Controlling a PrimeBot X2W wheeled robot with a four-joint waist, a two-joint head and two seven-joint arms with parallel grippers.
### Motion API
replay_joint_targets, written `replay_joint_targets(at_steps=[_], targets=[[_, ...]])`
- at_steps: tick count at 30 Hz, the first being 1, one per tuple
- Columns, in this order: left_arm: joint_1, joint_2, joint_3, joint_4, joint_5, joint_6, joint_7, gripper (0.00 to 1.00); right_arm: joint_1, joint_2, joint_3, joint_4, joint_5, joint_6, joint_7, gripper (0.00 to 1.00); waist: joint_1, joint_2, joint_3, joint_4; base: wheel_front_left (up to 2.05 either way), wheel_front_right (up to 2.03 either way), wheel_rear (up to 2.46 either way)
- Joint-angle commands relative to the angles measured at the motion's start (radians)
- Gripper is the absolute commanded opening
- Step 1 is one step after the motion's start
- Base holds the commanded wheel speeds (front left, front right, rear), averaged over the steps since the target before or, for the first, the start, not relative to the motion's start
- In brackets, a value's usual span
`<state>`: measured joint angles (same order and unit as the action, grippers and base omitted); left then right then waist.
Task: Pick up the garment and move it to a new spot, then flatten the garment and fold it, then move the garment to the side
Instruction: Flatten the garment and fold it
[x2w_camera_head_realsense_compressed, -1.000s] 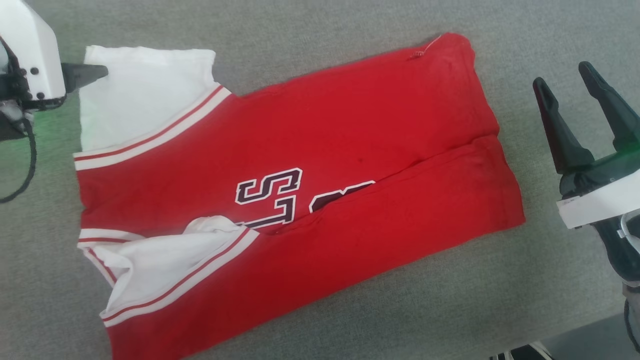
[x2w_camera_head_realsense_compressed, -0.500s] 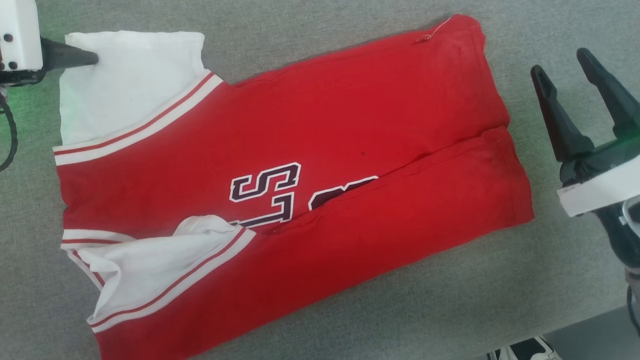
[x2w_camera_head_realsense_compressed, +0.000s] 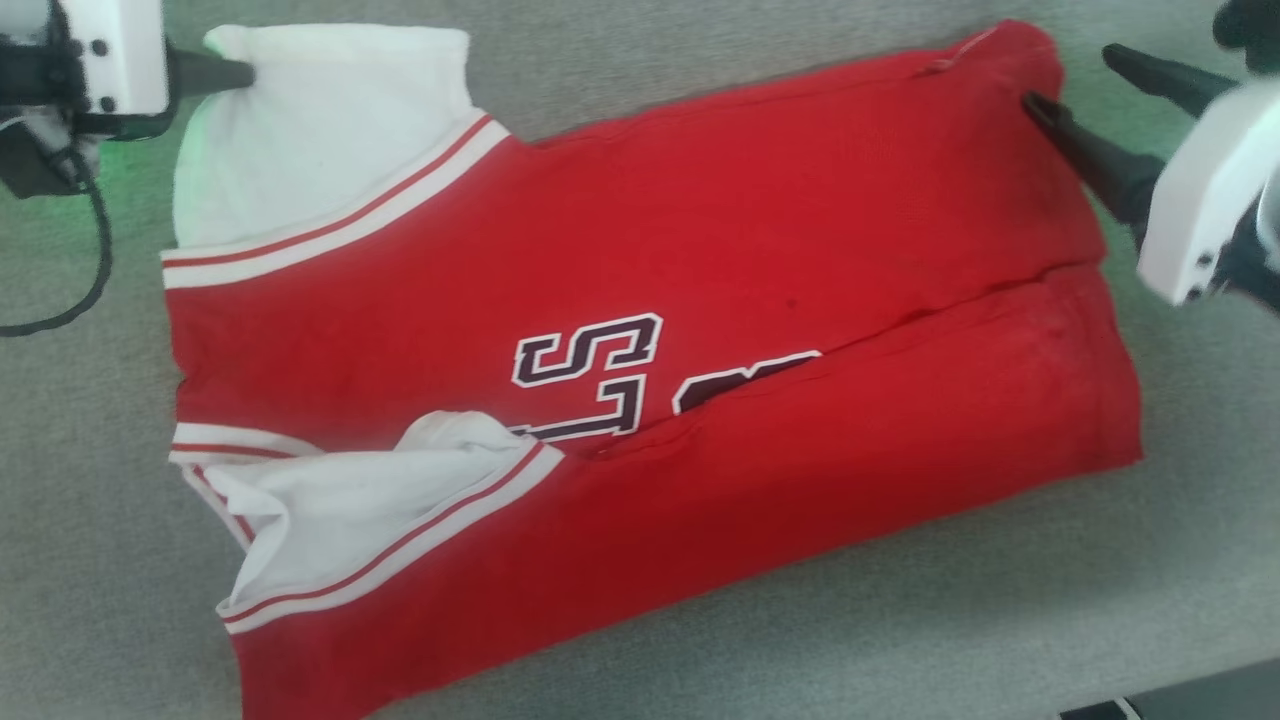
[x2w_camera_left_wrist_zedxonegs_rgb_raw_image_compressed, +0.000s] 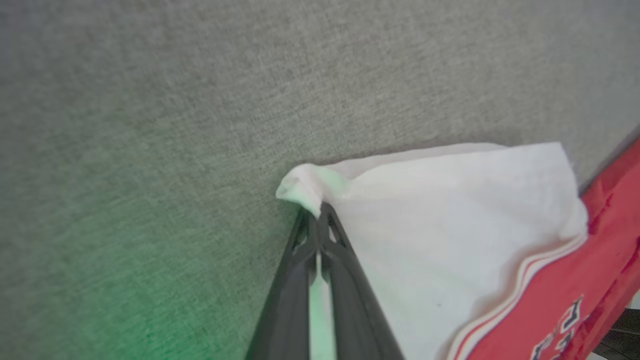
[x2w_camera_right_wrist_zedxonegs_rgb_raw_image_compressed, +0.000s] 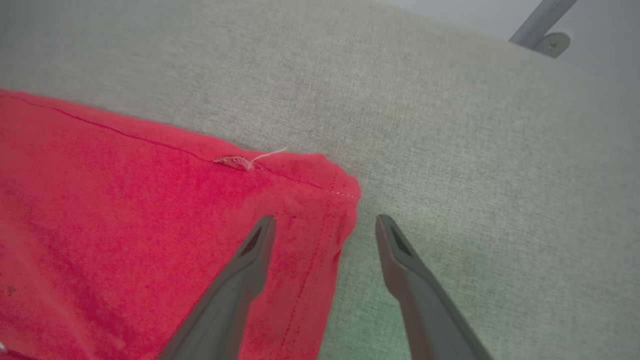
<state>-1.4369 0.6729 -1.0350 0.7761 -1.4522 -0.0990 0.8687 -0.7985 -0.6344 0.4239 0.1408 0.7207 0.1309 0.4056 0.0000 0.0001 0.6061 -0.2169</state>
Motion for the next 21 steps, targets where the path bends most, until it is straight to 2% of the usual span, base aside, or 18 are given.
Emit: replay_joint_targets(at_steps=[1, 7, 10, 14, 15, 17, 21], targets=[[0.075, -0.07, -0.048, -0.007, 0.003, -0.013, 0.011, 0.0, -0.061, -0.01, 0.025, 0.047, 0.029, -0.001, 0.082, 1.0, 0.0, -0.0001, 0.013, 0.021, 0.0, 0.0, 0.0], [0.069, -0.103, -0.064, -0.028, 0.017, -0.028, 0.002, 0.0, -0.201, -0.01, 0.099, 0.189, 0.11, -0.001, 0.336, 1.0, 0.0, -0.0001, 0.029, 0.065, 0.0, 0.0, 0.0], [0.064, -0.113, -0.067, -0.038, 0.018, -0.032, 0.0, 0.0, -0.221, 0.008, 0.124, 0.226, 0.147, 0.0, 0.393, 1.0, 0.0, -0.0001, 0.035, 0.08, 0.0, 0.0, 0.0], [0.06, -0.12, -0.071, -0.044, 0.022, -0.033, -0.003, 0.0, -0.235, 0.019, 0.148, 0.246, 0.163, 0.0, 0.401, 1.0, 0.0, -0.0001, 0.038, 0.09, 0.0, 0.0, 0.0], [0.06, -0.121, -0.072, -0.045, 0.023, -0.034, -0.006, 0.0, -0.236, 0.019, 0.159, 0.249, 0.167, 0.0, 0.403, 0.64, 0.0, -0.0001, 0.039, 0.093, 0.0, 0.0, 0.0], [0.065, -0.123, -0.071, -0.049, 0.019, -0.035, -0.011, 0.0, -0.234, 0.016, 0.18, 0.25, 0.182, 0.0, 0.406, 0.01, 0.0, -0.0001, 0.037, 0.098, 0.0, 0.0, 0.0], [0.074, -0.124, -0.058, -0.066, 0.005, -0.035, -0.039, 0.0, -0.239, -0.002, 0.198, 0.254, 0.205, 0.001, 0.384, 0.0, 0.0, -0.0001, 0.026, 0.108, 0.0, 0.0, 0.0]])
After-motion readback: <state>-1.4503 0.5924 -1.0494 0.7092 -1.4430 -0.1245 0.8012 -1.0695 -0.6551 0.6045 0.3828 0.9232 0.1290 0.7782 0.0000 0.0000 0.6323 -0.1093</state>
